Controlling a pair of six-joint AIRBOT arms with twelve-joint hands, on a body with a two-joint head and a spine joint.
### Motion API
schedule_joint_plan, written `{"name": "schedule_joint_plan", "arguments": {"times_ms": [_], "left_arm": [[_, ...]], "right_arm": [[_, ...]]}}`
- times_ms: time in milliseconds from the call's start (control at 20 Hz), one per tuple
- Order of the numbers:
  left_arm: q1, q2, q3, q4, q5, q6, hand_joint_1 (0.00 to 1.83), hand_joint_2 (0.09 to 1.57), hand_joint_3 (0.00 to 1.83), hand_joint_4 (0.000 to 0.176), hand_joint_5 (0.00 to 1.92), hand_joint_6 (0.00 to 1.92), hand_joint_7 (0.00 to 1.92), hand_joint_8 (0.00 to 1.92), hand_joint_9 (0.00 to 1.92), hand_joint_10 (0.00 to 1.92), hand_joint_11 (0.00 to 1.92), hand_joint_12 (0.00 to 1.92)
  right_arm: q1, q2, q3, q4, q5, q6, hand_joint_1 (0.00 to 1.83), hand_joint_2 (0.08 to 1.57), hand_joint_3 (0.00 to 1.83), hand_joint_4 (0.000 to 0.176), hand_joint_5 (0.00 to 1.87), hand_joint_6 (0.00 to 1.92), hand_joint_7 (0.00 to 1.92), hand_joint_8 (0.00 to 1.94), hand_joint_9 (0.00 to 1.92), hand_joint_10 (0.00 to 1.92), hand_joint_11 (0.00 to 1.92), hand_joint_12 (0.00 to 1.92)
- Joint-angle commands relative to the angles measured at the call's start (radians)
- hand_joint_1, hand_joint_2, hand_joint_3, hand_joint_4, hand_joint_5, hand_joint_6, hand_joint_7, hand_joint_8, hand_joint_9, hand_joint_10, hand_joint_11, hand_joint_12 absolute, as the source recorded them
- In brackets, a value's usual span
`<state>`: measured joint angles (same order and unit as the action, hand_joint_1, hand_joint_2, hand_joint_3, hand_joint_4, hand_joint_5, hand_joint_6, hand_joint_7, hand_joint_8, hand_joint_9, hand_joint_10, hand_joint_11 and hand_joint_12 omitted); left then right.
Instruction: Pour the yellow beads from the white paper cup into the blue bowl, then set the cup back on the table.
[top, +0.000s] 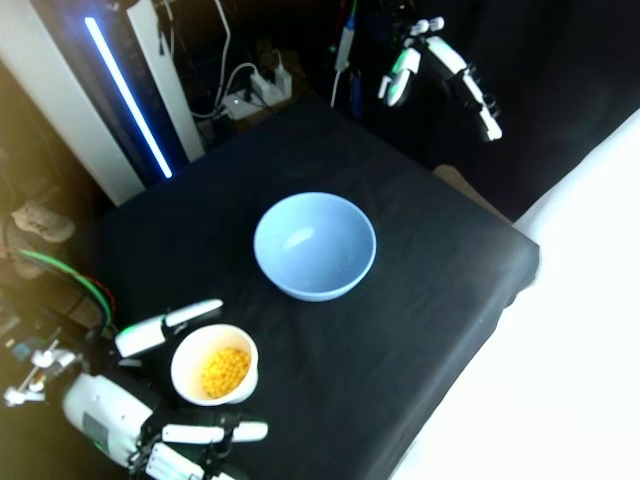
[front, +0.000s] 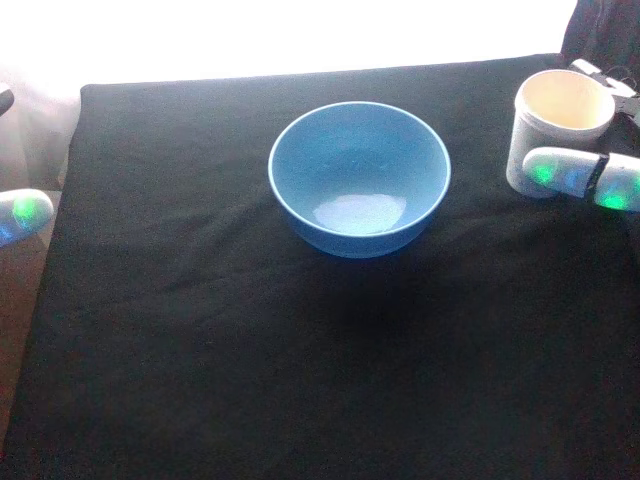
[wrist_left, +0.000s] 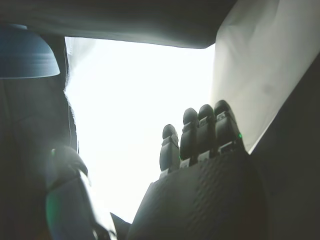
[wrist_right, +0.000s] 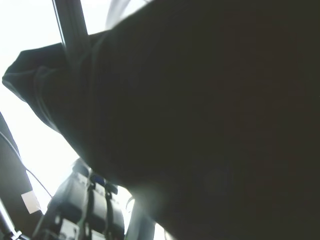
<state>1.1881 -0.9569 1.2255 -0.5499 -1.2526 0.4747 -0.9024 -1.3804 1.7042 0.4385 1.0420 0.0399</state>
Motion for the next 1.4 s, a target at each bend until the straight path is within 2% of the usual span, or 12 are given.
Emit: {"name": "schedule_joint_plan", "arguments": {"times_ms": [0,50,150,550,750,800,850,900,1000,1050,1250,1350], "left_arm": [[-0.001,0.003,0.01,-0.018,-0.117,-0.01,0.44,0.75,0.0,0.176,0.18,0.0,0.21,0.0,0.1,0.0,0.03,0.03],[-0.001,0.001,0.01,-0.018,-0.117,-0.01,0.44,0.76,0.0,0.176,0.18,0.0,0.21,0.0,0.1,0.0,0.03,0.04],[-0.001,-0.003,0.012,-0.018,-0.115,-0.01,0.45,0.77,0.01,0.176,0.19,0.01,0.2,0.0,0.09,0.0,0.02,0.03],[-0.001,-0.01,0.017,-0.017,-0.11,-0.01,0.43,0.8,0.01,0.176,0.19,0.0,0.2,0.0,0.09,0.0,0.02,0.03],[0.002,-0.012,0.018,-0.018,-0.11,-0.01,0.44,0.82,0.01,0.169,0.18,0.0,0.2,0.0,0.1,0.0,0.03,0.03],[0.003,-0.012,0.018,-0.018,-0.11,-0.01,0.44,0.81,0.01,0.171,0.18,0.0,0.2,0.0,0.11,0.01,0.04,0.04],[0.004,-0.013,0.018,-0.019,-0.111,-0.01,0.44,0.82,0.01,0.154,0.17,0.0,0.18,0.0,0.1,0.0,0.03,0.04],[0.004,-0.013,0.018,-0.019,-0.111,-0.011,0.43,0.83,0.01,0.143,0.16,0.0,0.18,0.0,0.1,0.0,0.04,0.04],[0.006,-0.014,0.018,-0.022,-0.113,-0.011,0.41,0.84,0.01,0.137,0.15,0.0,0.18,0.0,0.08,0.0,0.03,0.03],[0.006,-0.015,0.018,-0.023,-0.114,-0.011,0.42,0.86,0.02,0.113,0.15,0.0,0.18,0.0,0.11,0.01,0.04,0.04],[0.007,-0.016,0.018,-0.025,-0.115,-0.013,0.43,0.87,0.01,0.122,0.15,0.0,0.17,0.0,0.11,0.01,0.05,0.04],[0.007,-0.016,0.017,-0.025,-0.117,-0.013,0.42,0.88,0.01,0.099,0.13,0.0,0.17,0.0,0.13,0.01,0.06,0.05]], "right_arm": [[0.003,0.005,0.009,0.014,0.118,0.013,0.93,0.92,0.01,0.127,1.01,0.01,0.25,0.0,0.0,0.0,0.0,0.0],[0.003,0.005,0.011,0.013,0.118,0.013,1.06,0.98,0.01,0.166,1.21,0.39,0.3,0.0,0.01,0.01,0.0,0.0],[0.003,0.005,0.013,0.013,0.118,0.013,1.07,1.03,0.0,0.176,1.17,0.64,0.37,0.0,0.05,0.0,0.0,0.0],[0.003,0.006,0.016,-0.015,0.118,0.013,1.07,1.04,0.0,0.176,1.15,0.69,0.76,0.01,0.38,0.01,0.11,0.12],[0.003,0.012,0.013,-0.052,0.118,0.013,1.06,1.05,0.0,0.174,1.12,0.74,0.88,0.01,0.58,0.02,0.05,0.99],[0.003,0.013,0.012,-0.063,0.118,0.013,1.07,1.08,0.0,0.085,1.05,0.86,1.03,0.02,0.72,0.03,0.11,1.0],[0.003,0.017,0.009,-0.073,0.118,0.013,1.2,1.06,0.01,0.048,1.05,0.88,1.15,0.5,0.85,0.02,0.2,0.98],[0.004,0.021,0.006,-0.08,0.119,0.013,1.26,1.06,0.0,0.0,0.97,0.94,1.28,0.47,0.99,0.02,0.36,0.87],[0.004,0.036,-0.004,-0.103,0.124,0.013,1.25,1.06,0.01,0.0,0.96,0.99,1.27,0.5,1.12,0.03,0.59,0.77],[0.004,0.044,-0.007,-0.117,0.125,0.013,1.25,1.07,0.0,0.0,0.95,1.0,1.25,0.54,1.16,0.01,0.63,0.74],[0.018,0.083,-0.027,-0.164,0.127,0.007,1.25,1.07,0.0,0.0,0.99,0.93,1.21,0.63,1.26,0.01,0.79,0.85],[0.03,0.108,-0.046,-0.182,0.127,-0.017,1.23,1.08,0.0,0.015,0.98,0.98,1.13,0.73,1.24,0.0,0.9,0.76]]}}
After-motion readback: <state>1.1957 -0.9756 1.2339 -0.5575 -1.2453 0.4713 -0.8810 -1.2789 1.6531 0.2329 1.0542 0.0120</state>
